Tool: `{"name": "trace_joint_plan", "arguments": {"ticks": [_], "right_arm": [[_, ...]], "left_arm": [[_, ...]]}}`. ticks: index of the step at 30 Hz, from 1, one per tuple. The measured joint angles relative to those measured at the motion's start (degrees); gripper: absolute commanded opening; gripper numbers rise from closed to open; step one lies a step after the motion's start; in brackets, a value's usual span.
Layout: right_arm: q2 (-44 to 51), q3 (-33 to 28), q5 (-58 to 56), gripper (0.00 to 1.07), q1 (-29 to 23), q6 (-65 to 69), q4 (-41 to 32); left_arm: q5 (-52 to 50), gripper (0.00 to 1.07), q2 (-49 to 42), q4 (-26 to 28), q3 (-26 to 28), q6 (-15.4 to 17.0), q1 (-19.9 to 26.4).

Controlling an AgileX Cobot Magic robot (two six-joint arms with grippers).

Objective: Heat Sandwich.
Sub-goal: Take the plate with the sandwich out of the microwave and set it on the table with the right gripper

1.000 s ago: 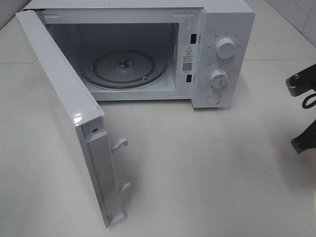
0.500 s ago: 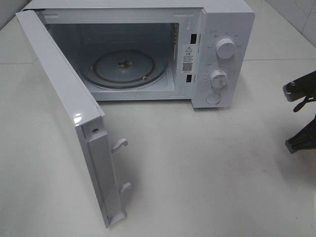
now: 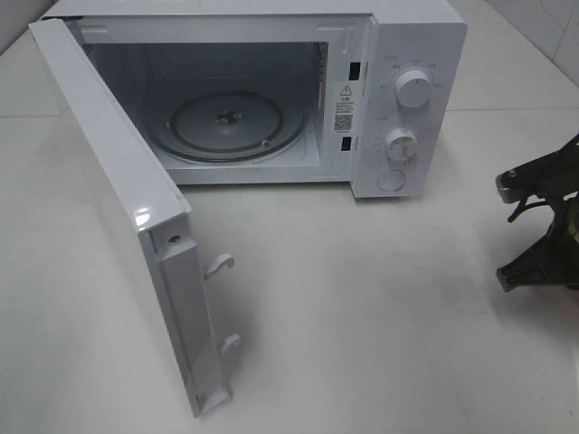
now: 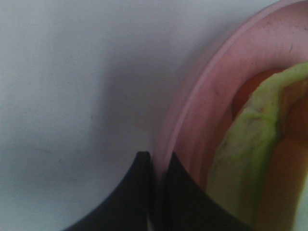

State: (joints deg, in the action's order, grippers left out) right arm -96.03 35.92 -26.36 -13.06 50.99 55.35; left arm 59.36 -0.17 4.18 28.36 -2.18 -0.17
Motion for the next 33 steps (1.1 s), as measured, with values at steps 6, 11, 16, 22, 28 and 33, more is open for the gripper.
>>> {"name": "trace_joint_plan", "arguments": {"ticks": [6, 11, 16, 22, 28, 33], "right_arm": [[-2.41, 0.11, 1.6, 0.0, 0.0, 0.23, 2.01], [-3.55, 0.11, 2.75, 0.02, 0.0, 0.23, 2.23], [-3.61, 0.11, 3.38, 0.03, 0.0, 0.23, 2.75], [-3.61, 0.11, 3.61, 0.07, 0.0, 0.23, 2.81], [-3.61, 0.11, 3.61, 0.17, 0.0, 0.23, 3.09], [-3.61, 0.11, 3.78, 0.39, 0.0, 0.23, 2.64]], "left_arm": [[0.0, 1.01, 0.0, 0.0, 0.0, 0.0, 0.0], [0.0, 1.01, 0.0, 0.0, 0.0, 0.0, 0.0], [0.0, 1.01, 0.0, 0.0, 0.0, 0.0, 0.0], [0.0, 1.01, 0.0, 0.0, 0.0, 0.0, 0.0], [0.0, 1.01, 0.0, 0.0, 0.0, 0.0, 0.0], [0.0, 1.01, 0.0, 0.0, 0.0, 0.0, 0.0]]}}
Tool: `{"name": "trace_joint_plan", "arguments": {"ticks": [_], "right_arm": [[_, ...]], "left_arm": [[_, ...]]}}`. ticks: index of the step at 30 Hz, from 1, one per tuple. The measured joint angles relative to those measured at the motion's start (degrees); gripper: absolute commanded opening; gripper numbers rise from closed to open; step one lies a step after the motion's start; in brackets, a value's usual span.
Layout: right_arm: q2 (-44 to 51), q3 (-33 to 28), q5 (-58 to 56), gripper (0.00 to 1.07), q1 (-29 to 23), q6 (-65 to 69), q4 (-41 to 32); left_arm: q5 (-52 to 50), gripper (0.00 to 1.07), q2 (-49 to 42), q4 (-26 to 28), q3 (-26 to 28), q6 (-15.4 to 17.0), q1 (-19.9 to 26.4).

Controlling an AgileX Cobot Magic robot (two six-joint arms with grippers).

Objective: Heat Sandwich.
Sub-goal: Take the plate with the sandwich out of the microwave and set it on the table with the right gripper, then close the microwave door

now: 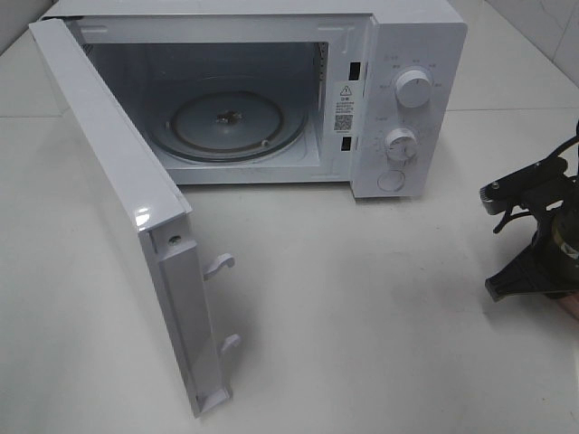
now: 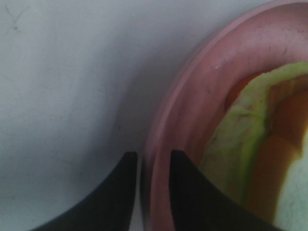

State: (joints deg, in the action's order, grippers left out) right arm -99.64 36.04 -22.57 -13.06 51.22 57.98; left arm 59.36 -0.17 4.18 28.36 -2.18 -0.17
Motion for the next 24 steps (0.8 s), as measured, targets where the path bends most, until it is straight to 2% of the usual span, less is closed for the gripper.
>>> {"name": "trace_joint_plan", "arguments": {"ticks": [3, 4, 6, 9, 13, 14, 18, 21, 24], "right_arm": [[0.0, 0.0, -0.06, 0.54, 0.0, 0.0, -0.63], [0.0, 0.0, -0.06, 0.54, 0.0, 0.0, -0.63], [0.92, 0.0, -0.06, 0.61, 0.0, -0.74, -2.41], [2.12, 0.0, -0.06, 0.62, 0.0, -2.52, -4.01], [4.87, -0.06, -0.06, 0.62, 0.0, -7.45, -8.71], [6.99, -0.06, -0.11, 0.63, 0.0, -10.54, -11.86], [10.71, -0.06, -0.29, 0.72, 0.0, -15.24, -16.84], [15.18, -0.06, -1.55, 0.86, 0.0, -21.6, -23.26], [18.33, -0.06, -4.3, 0.89, 0.0, -25.73, -27.33]], "left_arm": [[0.0, 1.01, 0.0, 0.0, 0.0, 0.0, 0.0], [0.0, 1.01, 0.0, 0.0, 0.0, 0.0, 0.0], [0.0, 1.01, 0.0, 0.0, 0.0, 0.0, 0.0], [0.0, 1.01, 0.0, 0.0, 0.0, 0.0, 0.0], [0.0, 1.01, 0.0, 0.0, 0.0, 0.0, 0.0], [0.0, 1.01, 0.0, 0.0, 0.0, 0.0, 0.0], [0.0, 1.01, 0.0, 0.0, 0.0, 0.0, 0.0], [0.0, 1.01, 0.0, 0.0, 0.0, 0.0, 0.0], [0.0, 1.01, 0.0, 0.0, 0.0, 0.0, 0.0]]}}
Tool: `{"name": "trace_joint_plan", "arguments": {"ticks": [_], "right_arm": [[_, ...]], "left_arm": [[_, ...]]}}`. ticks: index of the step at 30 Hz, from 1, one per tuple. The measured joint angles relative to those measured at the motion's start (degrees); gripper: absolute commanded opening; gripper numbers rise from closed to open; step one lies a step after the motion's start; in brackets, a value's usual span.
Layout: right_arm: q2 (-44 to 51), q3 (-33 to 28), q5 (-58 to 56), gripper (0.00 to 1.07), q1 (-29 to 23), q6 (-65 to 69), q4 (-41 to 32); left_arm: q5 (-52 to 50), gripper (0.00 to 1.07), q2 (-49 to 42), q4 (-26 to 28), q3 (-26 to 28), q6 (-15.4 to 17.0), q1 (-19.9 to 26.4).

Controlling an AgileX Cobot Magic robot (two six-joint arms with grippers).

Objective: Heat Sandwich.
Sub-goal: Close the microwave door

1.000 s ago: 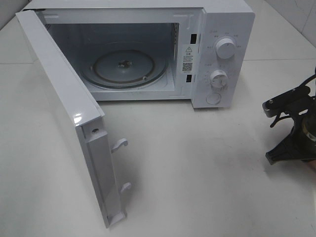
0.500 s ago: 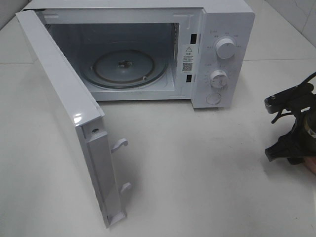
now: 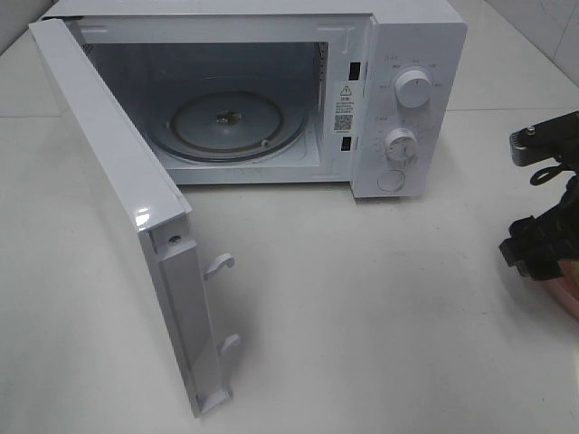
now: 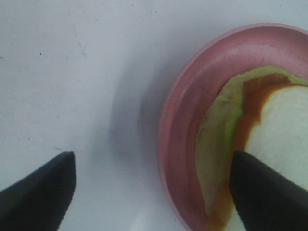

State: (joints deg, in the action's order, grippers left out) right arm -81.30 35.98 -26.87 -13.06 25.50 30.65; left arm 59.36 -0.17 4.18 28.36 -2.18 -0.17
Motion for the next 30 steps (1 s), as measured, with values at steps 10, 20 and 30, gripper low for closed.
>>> {"name": "trace_joint_plan", "arguments": {"ticks": [10, 20, 30], "right_arm": [[11.0, 0.0, -8.37, 0.86, 0.0, -9.22, -12.95], [23.66, 0.0, -16.73, 0.83, 0.0, -10.54, -16.44], [35.75, 0.0, -23.72, 0.81, 0.0, -13.87, -20.28]], "left_arm": [[0.0, 1.01, 0.0, 0.0, 0.0, 0.0, 0.0], [0.0, 1.01, 0.0, 0.0, 0.0, 0.0, 0.0], [0.0, 1.01, 0.0, 0.0, 0.0, 0.0, 0.0]]}}
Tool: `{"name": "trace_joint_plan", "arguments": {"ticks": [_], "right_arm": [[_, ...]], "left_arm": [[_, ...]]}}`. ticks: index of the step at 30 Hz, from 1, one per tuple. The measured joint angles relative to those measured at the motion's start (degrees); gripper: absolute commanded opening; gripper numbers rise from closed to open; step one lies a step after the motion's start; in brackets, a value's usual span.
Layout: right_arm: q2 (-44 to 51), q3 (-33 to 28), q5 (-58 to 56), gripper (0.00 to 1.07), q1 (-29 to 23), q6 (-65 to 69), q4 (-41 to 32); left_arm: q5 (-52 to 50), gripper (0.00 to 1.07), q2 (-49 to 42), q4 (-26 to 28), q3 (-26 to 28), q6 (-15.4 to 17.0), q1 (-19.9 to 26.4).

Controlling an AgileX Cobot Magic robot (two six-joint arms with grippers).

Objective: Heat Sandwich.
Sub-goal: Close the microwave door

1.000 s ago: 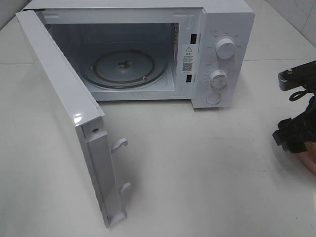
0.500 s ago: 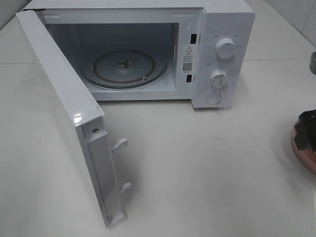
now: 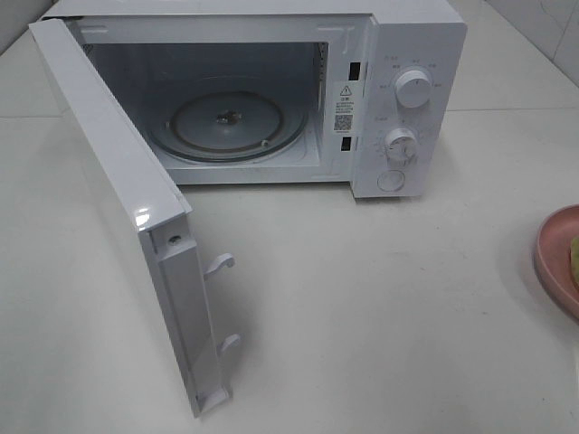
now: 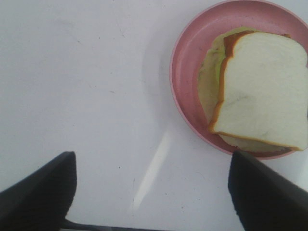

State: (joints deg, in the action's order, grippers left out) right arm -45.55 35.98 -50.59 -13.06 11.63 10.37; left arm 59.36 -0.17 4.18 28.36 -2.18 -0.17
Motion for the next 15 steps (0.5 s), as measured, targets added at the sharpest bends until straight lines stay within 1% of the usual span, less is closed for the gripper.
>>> {"name": "trace_joint_plan", "arguments": {"ticks": [3, 15], "right_arm": [[5.04, 0.0, -2.29, 0.81, 0.0, -0.92, -0.74], [12.66, 0.0, -8.71, 0.78, 0.0, -1.15, -1.78]], "left_arm": [[0.0, 1.01, 0.0, 0.0, 0.0, 0.0, 0.0], [0.0, 1.01, 0.0, 0.0, 0.0, 0.0, 0.0]]}}
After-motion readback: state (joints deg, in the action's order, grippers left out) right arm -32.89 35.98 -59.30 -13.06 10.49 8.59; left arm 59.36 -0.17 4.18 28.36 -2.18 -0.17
